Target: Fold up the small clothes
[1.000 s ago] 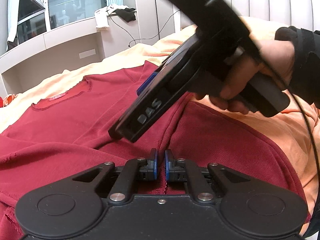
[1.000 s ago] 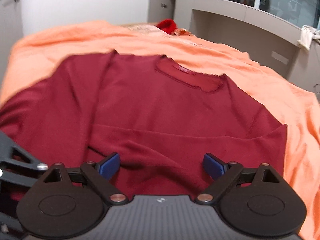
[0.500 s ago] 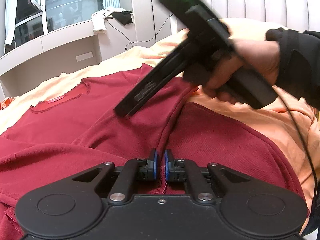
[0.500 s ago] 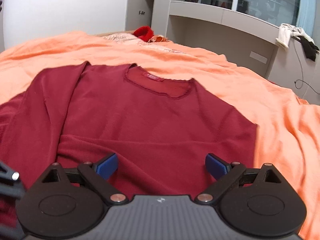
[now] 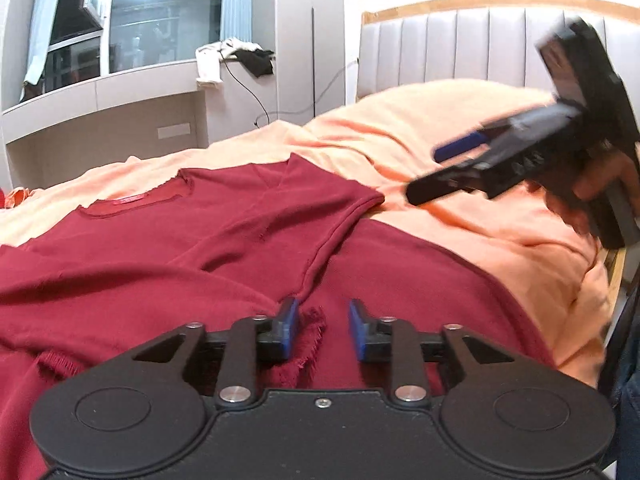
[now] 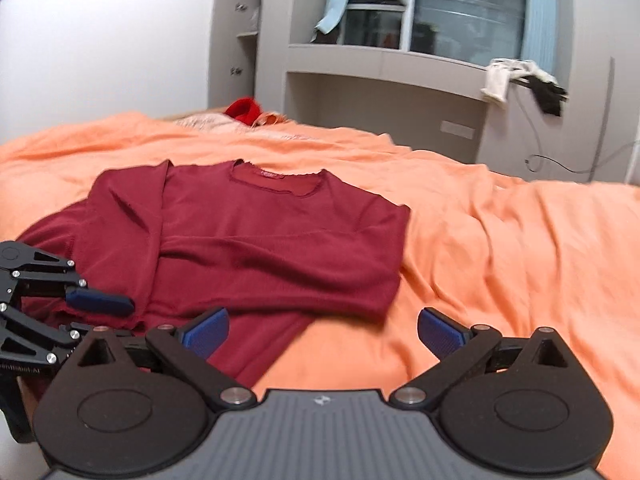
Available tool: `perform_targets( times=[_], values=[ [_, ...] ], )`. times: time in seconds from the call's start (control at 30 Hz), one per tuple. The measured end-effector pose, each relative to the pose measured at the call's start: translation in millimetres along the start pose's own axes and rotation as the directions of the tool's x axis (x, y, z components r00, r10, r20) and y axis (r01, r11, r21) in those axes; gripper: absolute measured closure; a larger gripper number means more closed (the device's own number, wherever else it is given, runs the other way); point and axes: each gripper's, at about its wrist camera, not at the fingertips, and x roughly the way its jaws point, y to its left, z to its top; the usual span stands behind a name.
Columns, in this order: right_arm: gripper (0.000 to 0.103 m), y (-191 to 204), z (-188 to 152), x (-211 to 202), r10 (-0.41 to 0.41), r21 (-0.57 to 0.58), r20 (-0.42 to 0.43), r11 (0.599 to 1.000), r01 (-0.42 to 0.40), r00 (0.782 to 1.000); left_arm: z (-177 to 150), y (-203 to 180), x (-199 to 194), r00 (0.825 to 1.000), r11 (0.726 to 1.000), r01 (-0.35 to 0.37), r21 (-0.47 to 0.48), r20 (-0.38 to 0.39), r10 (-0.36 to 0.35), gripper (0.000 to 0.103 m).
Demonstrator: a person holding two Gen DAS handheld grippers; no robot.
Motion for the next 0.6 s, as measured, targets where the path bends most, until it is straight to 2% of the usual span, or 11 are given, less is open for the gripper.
perform_targets(
  times=[0.17, 0.23, 0.4, 0.6],
  values=[
    [0.0, 11.8, -20.1, -35.7, -0.042, 0.01, 0.022, 0.999, 0.042, 0.999, -6.7, -10.7, -26.1, 0.999, 0.998, -0.009, -0.064, 0.033, 0.011, 0.036],
    [0.0, 18.1, -28.3, -48.4, -0.047, 0.026, 0.039, 0.999, 0.046, 0.998, -8.2, -18.2, -37.7, 0.999, 0.998, -0.012, -0.07, 0.046, 0.015, 0.021],
    [0.0, 36.6, -44.7, -71.9, -0.044, 0.035, 0.06, 0.999, 0.042, 0.997, -13.4, -29.3, -68.2, 0.999, 0.99, 0.023, -0.142, 0.045, -0.016, 0.001],
    [0.0, 61.6, -59.0, -92.2, -0.069, -0.013, 0.073, 0.997, 0.07, 0.995, -17.9, -32.8, -106.0, 0.999, 0.978, 0.0, -0.209, 0.046, 0.01, 0.001]
  ],
)
